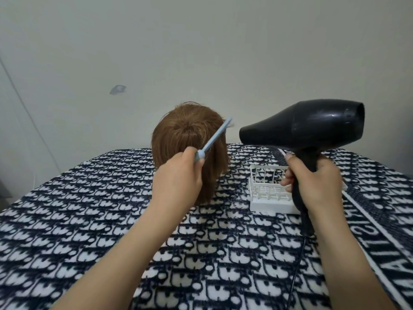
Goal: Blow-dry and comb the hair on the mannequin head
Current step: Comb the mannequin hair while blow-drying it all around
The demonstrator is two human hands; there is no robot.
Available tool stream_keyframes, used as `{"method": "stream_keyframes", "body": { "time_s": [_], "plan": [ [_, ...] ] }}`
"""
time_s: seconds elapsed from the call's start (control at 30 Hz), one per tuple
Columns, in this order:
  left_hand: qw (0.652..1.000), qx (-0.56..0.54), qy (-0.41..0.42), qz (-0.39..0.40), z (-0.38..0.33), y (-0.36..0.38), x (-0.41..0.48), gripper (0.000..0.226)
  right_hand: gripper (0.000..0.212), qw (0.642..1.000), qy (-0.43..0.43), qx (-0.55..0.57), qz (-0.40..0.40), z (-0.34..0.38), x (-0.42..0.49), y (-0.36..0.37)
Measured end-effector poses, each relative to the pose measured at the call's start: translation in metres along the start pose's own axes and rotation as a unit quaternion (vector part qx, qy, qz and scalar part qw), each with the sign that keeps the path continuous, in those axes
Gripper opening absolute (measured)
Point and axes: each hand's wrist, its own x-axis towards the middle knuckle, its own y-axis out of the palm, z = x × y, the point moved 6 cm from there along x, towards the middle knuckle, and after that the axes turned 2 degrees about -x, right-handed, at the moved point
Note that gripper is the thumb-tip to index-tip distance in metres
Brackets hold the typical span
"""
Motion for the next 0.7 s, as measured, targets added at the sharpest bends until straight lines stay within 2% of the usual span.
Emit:
{"method": "stream_keyframes", "body": {
  "time_s": [0.2, 0.37, 0.7],
  "plan": [
    [0.998, -0.028, -0.051, 0.005, -0.011, 0.007, 0.049, 0.025, 0.018, 1.0, -0.009, 0.001, 0.016, 0.0, -0.001, 0.006],
    [0.996, -0.015, -0.073, 0.047, -0.018, 0.025, 0.067, 0.023, 0.013, 1.0, -0.022, 0.005, 0.02, 0.0, -0.003, 0.009],
    [0.997, 0.016, -0.011, 0.074, -0.028, 0.044, 0.051, 0.017, 0.013, 0.999, -0.026, 0.019, 0.025, 0.001, -0.004, 0.011]
  ]
}}
